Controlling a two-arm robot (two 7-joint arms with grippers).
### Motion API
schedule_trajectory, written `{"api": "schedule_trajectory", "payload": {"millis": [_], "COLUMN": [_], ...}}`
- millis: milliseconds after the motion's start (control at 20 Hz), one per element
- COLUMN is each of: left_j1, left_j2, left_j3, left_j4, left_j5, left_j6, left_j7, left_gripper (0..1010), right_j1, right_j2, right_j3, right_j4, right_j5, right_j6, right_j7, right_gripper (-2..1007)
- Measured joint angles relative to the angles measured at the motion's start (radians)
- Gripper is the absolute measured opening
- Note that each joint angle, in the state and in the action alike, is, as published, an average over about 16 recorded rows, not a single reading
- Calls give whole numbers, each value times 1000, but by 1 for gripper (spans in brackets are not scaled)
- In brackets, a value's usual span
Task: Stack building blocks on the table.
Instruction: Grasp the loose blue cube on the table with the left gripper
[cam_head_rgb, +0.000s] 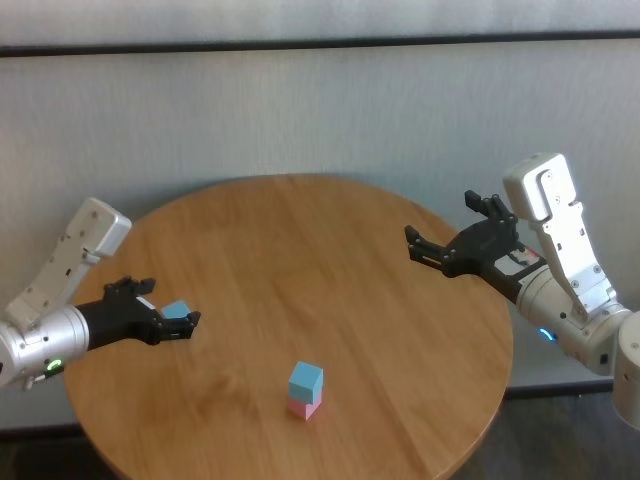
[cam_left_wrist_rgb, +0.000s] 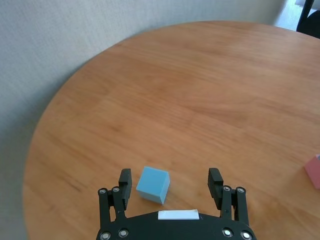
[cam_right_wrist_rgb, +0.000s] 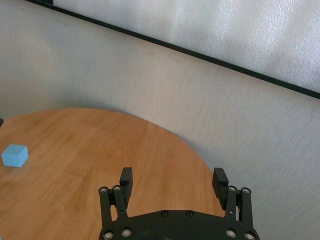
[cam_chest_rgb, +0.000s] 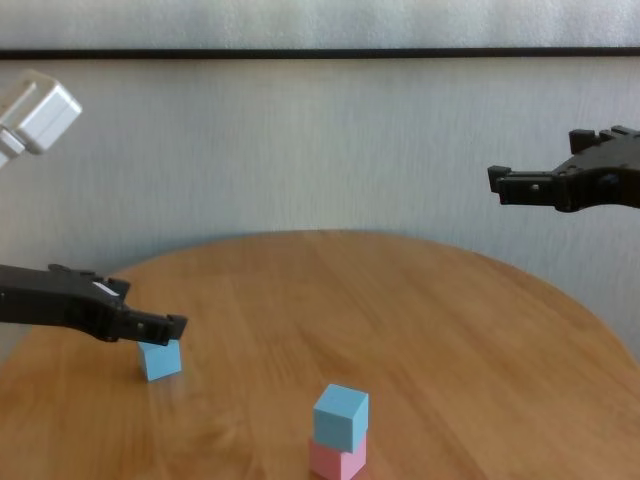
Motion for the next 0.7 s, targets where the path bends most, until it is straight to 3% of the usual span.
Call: {"api": "schedule_trajectory", "payload": {"millis": [700], "left_j1": [-67], "left_j2": [-8], "left_j3": [53], "left_j4": [94], "left_j5": [-5], "left_j6": [-30], "left_j7": [-40], "left_gripper": [999], "right_j1": [0], "right_j2": [0], "right_j3": [0], "right_j4": [0], "right_j5": [0], "right_j6": [0], "right_j7": [0], "right_gripper": [1005]}}
